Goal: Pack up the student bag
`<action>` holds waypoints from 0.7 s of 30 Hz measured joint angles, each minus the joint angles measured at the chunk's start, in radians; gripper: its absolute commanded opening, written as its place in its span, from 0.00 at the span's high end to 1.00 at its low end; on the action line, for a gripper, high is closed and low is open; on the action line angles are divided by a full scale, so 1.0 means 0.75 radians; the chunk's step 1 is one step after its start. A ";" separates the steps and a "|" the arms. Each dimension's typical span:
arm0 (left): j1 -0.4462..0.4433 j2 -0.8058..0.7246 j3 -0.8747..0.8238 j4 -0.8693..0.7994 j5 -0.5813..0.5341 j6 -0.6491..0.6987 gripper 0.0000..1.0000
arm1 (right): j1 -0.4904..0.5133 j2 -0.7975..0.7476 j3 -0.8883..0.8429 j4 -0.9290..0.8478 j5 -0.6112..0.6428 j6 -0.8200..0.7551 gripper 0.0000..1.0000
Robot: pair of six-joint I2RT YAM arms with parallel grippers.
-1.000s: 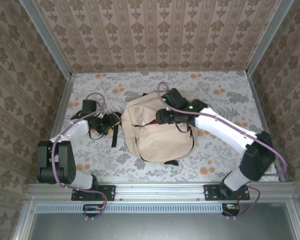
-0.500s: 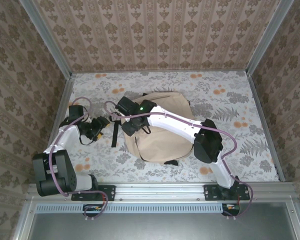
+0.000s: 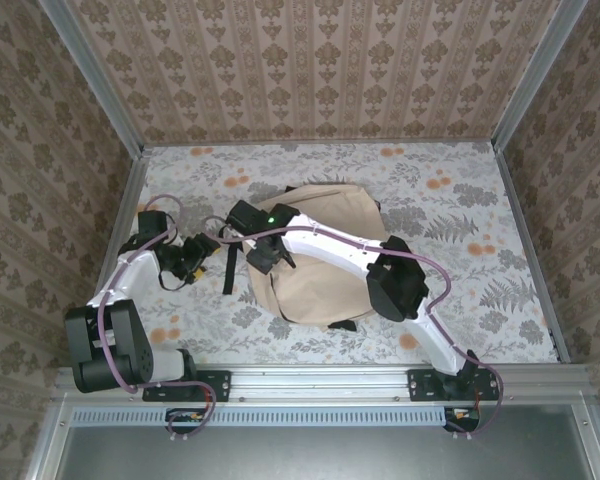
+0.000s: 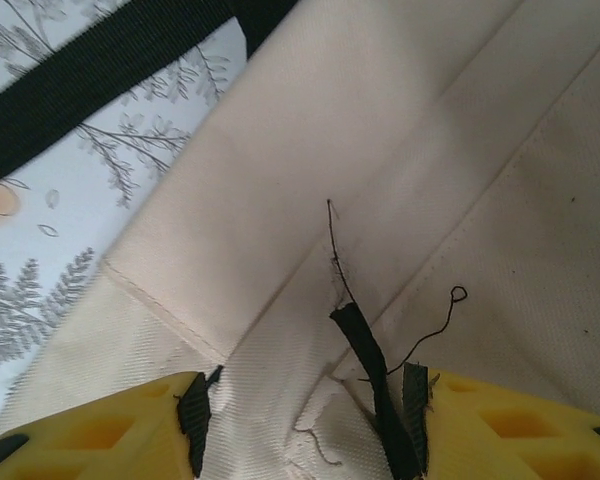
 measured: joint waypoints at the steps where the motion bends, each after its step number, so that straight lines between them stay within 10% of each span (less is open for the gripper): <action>1: 0.000 0.000 0.000 -0.001 -0.001 0.000 0.29 | 0.000 0.007 0.001 -0.001 0.018 -0.007 0.43; 11: 0.000 0.000 0.000 -0.002 0.000 0.001 0.29 | 0.000 0.068 0.036 -0.005 0.158 -0.049 0.52; 21: 0.000 0.000 0.000 -0.005 0.001 0.001 0.29 | 0.000 0.068 0.044 -0.010 0.250 -0.063 0.83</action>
